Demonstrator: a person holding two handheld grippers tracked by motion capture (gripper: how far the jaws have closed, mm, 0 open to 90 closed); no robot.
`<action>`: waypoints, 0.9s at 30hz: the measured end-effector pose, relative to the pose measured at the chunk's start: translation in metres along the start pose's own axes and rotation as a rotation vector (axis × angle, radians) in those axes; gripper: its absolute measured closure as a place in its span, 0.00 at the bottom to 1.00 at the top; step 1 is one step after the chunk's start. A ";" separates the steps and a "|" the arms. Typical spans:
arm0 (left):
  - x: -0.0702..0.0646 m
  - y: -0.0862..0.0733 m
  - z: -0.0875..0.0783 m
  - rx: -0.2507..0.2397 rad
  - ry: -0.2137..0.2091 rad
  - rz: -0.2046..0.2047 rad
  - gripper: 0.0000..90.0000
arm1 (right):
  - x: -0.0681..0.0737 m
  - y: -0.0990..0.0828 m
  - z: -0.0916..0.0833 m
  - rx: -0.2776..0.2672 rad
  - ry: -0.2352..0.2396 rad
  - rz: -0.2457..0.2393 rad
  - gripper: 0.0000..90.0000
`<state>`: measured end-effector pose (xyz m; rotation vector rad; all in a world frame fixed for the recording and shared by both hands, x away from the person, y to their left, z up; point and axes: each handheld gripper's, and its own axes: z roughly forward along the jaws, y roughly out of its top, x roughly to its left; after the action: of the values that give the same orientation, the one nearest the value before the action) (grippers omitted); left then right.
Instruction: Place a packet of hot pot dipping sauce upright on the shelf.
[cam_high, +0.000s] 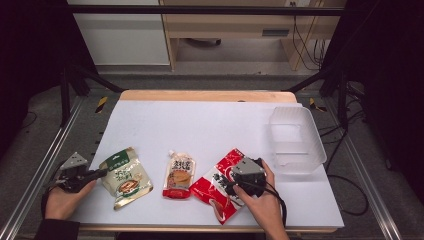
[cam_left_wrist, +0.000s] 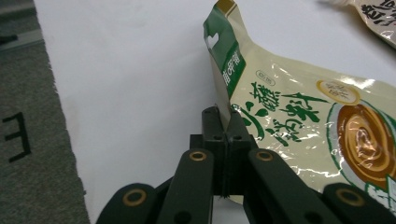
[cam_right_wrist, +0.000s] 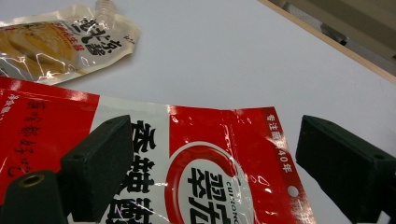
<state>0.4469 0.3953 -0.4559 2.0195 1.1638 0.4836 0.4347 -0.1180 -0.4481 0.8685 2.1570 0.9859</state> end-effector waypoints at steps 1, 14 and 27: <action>-0.001 0.000 -0.004 -0.018 0.002 -0.004 1.00 | 0.001 0.000 0.000 0.000 0.004 -0.007 0.13; -0.015 0.015 -0.029 -0.105 0.004 0.070 1.00 | -0.003 -0.003 -0.002 0.013 -0.002 0.006 0.11; -0.033 0.038 -0.050 -0.155 -0.038 0.133 1.00 | -0.008 -0.005 -0.006 0.001 -0.027 0.018 0.11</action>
<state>0.4196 0.3759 -0.3928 1.9702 0.9433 0.5816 0.4332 -0.1290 -0.4467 0.8977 2.1303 0.9766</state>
